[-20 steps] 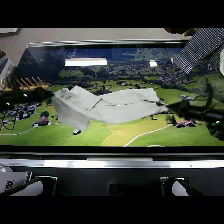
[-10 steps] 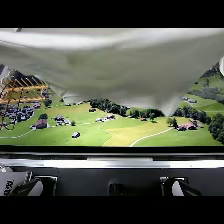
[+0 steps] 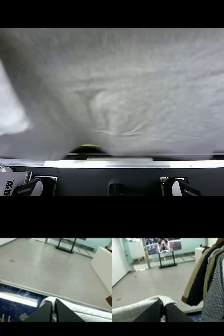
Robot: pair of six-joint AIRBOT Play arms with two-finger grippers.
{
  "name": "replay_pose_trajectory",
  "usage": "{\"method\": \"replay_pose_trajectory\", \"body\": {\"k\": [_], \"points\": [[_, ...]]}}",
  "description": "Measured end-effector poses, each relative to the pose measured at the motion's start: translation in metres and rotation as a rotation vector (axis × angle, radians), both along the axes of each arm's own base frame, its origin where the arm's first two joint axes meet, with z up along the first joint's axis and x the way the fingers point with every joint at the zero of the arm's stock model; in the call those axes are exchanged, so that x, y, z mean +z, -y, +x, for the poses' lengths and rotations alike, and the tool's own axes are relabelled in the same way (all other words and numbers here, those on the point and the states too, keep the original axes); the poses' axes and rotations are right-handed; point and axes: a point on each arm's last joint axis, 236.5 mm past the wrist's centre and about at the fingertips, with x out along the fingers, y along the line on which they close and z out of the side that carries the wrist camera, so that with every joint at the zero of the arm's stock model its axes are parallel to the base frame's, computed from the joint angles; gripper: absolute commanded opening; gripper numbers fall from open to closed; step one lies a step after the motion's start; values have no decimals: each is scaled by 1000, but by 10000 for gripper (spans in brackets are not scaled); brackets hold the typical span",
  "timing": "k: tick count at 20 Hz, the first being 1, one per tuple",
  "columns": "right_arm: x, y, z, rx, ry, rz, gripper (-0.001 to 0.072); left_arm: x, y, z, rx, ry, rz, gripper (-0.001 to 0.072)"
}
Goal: Fold the clothes and pants, and hang the long-sleeved shirts on hangers.
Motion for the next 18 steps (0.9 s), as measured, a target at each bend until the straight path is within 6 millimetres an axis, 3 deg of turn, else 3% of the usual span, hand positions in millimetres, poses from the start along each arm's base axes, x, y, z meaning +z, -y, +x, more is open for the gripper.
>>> {"method": "replay_pose_trajectory", "body": {"k": [2,3,6,9,13,15,18], "points": [[-28,6,31,42,-119,66,29,-24,3,28,-48,-76,-5,18],[-52,11,54,69,-212,112,29,-41,7,49,-88,-127,-12,19],[-147,30,123,148,-539,249,29,-109,18,116,-217,-308,-37,19],[-255,53,182,204,-826,378,29,-207,34,186,-340,-541,-61,19],[-394,69,250,243,-1058,461,29,-350,56,262,-433,-792,-88,18],[-450,70,281,244,-1102,463,29,-410,61,289,-430,-854,-103,19],[-509,68,318,225,-1106,447,29,-466,61,317,-408,-887,-114,19]]}}
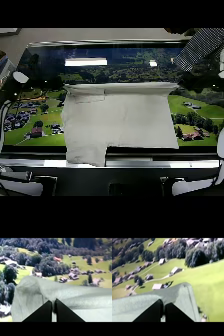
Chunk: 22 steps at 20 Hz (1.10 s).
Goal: Fold the clothes and pants, and hang the long-sleeved shirts on hangers.
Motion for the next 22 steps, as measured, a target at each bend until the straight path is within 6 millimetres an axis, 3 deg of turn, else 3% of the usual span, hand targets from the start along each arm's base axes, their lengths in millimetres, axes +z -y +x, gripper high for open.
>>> {"method": "replay_pose_trajectory", "body": {"k": [3,5,10,16,22], "points": [[-28,-4,15,1,-1,-21,29,-24,0,9,-10,-11,13,19],[-40,-9,12,12,-37,-16,29,-33,-1,4,-27,-43,13,19],[-70,-13,-30,54,-249,-29,29,-53,-1,-41,-109,-241,-27,18],[-87,-12,-66,88,-409,-48,29,-67,2,-99,-194,-482,-45,18],[-105,-8,-86,94,-482,-71,30,-76,4,-122,-212,-589,-31,19]]}}
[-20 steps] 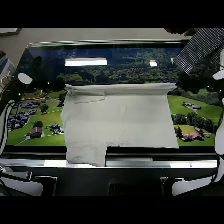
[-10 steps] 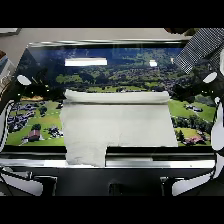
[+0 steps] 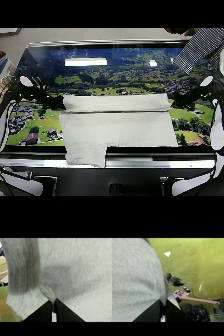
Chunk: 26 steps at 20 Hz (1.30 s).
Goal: Fold the clothes and pants, and hang the long-sleeved shirts on hangers.
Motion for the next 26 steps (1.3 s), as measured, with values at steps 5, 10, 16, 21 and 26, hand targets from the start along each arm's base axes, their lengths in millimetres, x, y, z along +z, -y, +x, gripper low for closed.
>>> {"method": "replay_pose_trajectory", "body": {"k": [5,10,16,21,26], "points": [[-14,1,-14,3,-49,-9,476,-8,4,-6,-16,-34,11,496],[-3,-7,-33,46,-88,19,488,9,-5,-4,5,0,12,526],[75,6,-51,41,92,58,485,42,-52,-68,164,3,7,525],[101,-2,-87,-9,165,112,485,23,-34,-176,338,-112,-93,525],[102,-18,-104,-26,172,170,485,2,14,-237,412,-201,-217,525]]}}
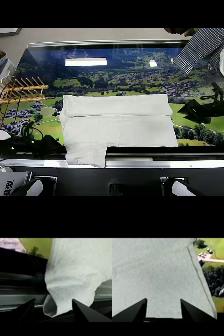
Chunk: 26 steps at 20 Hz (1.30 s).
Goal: Fold the clothes and pants, and hang the long-sleeved shirts on hangers.
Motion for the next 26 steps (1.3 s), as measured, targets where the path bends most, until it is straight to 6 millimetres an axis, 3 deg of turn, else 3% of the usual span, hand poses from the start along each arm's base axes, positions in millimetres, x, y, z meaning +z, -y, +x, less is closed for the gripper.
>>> {"method": "replay_pose_trajectory", "body": {"k": [4,8,9,11,18,20,26], "points": [[0,-4,-3,-2,-1,18,485,-12,25,-21,-8,-29,-55,525],[0,-6,-5,-5,-5,26,484,-14,46,-23,-32,-8,-88,523],[0,-6,-5,-8,-6,26,484,-14,50,-21,-35,1,-92,459],[1,-7,-5,-12,-8,33,484,-15,58,-19,-42,12,-102,20],[16,-32,-4,-111,-61,195,495,-13,70,-17,-54,26,-122,21],[15,-30,-5,-107,-74,189,575,-13,71,-16,-54,29,-123,21],[-36,-1,-45,-27,-238,25,574,-12,71,-16,-56,31,-126,21]]}}
